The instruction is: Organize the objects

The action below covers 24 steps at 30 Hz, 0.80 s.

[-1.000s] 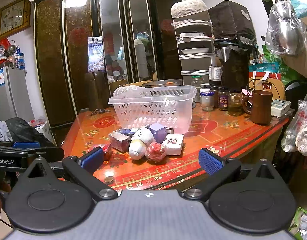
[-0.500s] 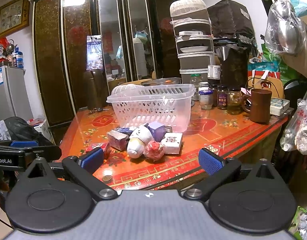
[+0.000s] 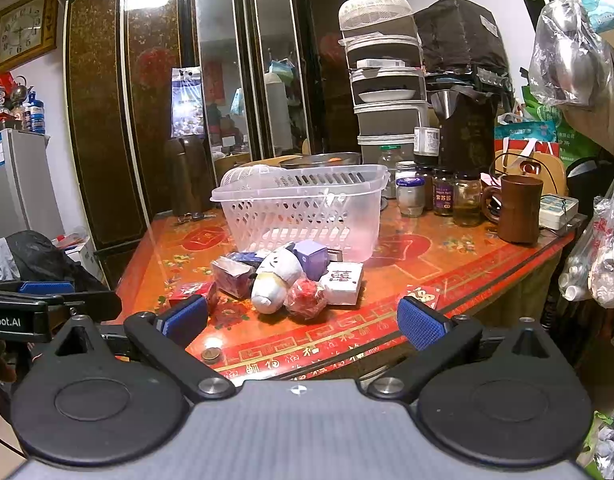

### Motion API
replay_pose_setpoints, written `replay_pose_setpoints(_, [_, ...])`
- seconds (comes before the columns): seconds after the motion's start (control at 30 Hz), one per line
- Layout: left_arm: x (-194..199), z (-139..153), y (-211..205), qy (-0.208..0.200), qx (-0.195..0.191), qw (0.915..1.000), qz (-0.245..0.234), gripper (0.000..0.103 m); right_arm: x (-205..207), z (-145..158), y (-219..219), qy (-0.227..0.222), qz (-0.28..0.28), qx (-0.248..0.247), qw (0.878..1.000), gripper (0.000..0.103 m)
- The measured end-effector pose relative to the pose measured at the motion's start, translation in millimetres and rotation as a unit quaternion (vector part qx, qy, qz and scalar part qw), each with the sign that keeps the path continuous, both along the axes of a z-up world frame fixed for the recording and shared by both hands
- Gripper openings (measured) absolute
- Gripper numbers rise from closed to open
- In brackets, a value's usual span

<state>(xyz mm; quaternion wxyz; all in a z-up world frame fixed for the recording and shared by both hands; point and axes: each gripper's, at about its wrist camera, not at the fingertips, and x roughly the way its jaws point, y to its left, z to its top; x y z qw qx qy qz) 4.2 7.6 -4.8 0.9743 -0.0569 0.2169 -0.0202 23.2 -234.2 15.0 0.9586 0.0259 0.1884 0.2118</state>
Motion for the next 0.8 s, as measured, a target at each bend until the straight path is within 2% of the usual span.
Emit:
replay_pose_setpoints(0.43, [12.4,-10.0,6.9,-0.004,0.000,0.9999,0.011,0.103,5.4,-7.9,0.5,0.007,-0.005,-0.005,1.000,0.103])
replay_pose_setpoints(0.6, [50.5,-25.6,18.1,-0.011,0.031,0.9986,0.042,0.103,14.8,-22.0,1.4,0.021,-0.007,0.000,1.000,0.103])
replay_pose_setpoints(0.7, [83.8,-39.3,28.6,0.017,0.022,0.9989,0.038,0.102,23.4,-35.8,4.5,0.033,-0.010,-0.005,0.999,0.103])
replay_pose_setpoints(0.8, [111.7,-53.8,34.6,0.048,0.016,0.9979,0.042,0.098,32.4,-50.8,10.3,0.025,-0.020,-0.018,0.999,0.103])
